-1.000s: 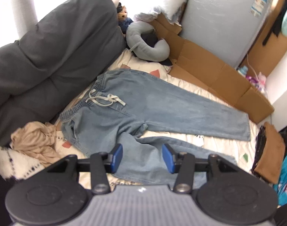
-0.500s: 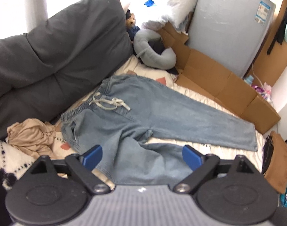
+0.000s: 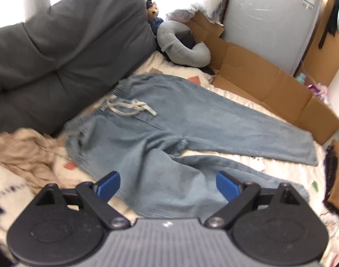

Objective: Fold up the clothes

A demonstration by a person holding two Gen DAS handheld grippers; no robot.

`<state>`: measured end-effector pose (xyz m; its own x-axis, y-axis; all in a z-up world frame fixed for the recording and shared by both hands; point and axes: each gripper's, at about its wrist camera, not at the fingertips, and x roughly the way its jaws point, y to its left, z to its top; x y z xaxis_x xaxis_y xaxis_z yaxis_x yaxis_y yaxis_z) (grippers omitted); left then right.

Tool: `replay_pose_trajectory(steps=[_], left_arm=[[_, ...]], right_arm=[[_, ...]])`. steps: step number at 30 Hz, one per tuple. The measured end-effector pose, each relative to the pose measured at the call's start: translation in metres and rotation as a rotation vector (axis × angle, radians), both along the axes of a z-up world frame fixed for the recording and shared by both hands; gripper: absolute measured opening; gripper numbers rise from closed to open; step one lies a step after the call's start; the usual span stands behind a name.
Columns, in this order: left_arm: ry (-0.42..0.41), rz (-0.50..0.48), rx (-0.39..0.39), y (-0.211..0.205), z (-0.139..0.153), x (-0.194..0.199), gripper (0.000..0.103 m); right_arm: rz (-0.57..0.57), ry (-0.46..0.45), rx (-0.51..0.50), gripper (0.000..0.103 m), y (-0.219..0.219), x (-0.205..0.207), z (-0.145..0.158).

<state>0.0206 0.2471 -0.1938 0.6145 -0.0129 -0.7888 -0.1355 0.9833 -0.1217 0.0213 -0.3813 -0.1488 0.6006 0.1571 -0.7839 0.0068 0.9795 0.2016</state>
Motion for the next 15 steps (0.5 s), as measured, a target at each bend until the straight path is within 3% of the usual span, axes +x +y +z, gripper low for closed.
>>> replay_pose_trajectory(steps=[6, 15], left_arm=[[0.021, 0.064, -0.123, 0.011, -0.035, 0.003, 0.094], [0.050, 0.117, -0.111, 0.028, -0.077, 0.013, 0.094]], right_arm=[[-0.033, 0.084, 0.012, 0.089, 0.008, 0.003, -0.060], [-0.029, 0.180, 0.146, 0.081, 0.010, -0.001, -0.137]])
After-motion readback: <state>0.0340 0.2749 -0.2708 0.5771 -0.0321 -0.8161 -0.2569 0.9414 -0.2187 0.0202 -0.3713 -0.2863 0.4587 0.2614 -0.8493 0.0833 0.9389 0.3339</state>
